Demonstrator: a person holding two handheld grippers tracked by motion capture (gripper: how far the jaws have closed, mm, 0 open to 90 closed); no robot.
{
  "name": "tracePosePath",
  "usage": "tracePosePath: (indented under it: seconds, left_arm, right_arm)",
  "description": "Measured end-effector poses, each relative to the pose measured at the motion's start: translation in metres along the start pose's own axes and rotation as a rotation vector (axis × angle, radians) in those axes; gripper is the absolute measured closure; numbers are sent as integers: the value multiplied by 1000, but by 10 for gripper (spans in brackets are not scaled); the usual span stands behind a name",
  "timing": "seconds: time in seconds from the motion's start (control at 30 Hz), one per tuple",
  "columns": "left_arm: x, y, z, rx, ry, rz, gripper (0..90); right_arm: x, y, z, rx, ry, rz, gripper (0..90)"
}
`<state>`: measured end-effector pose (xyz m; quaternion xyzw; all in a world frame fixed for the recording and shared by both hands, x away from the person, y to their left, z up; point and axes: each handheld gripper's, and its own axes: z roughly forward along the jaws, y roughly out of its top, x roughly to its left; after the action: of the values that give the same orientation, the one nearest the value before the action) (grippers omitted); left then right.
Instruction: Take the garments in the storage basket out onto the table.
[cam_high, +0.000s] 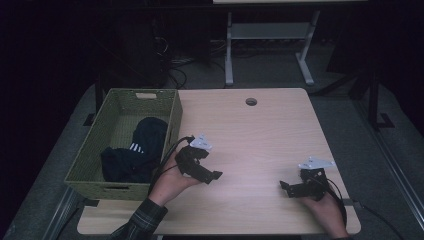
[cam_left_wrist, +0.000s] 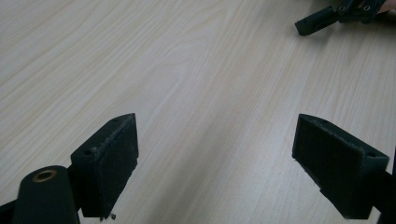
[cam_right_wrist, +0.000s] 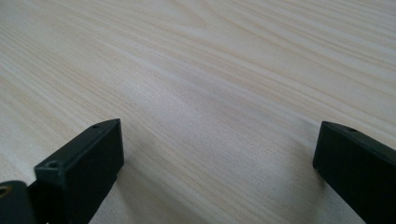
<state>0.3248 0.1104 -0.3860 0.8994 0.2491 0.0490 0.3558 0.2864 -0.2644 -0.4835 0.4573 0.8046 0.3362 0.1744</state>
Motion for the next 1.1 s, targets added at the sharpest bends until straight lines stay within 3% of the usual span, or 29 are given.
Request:
tracePosePath:
  seconds: [0.37,0.73,1.1]
  left_arm:
    - [1,9,-5,4,-10,-4,141]
    - [9,14,-28,-4,10,-11,143]
    - [14,11,-41,-11,24,-25,143]
  right_arm:
    - [0,0,0,0,0,1,15]
    - [0,0,0,-1,0,0,15]
    - [0,0,0,-2,-1,-3,15]
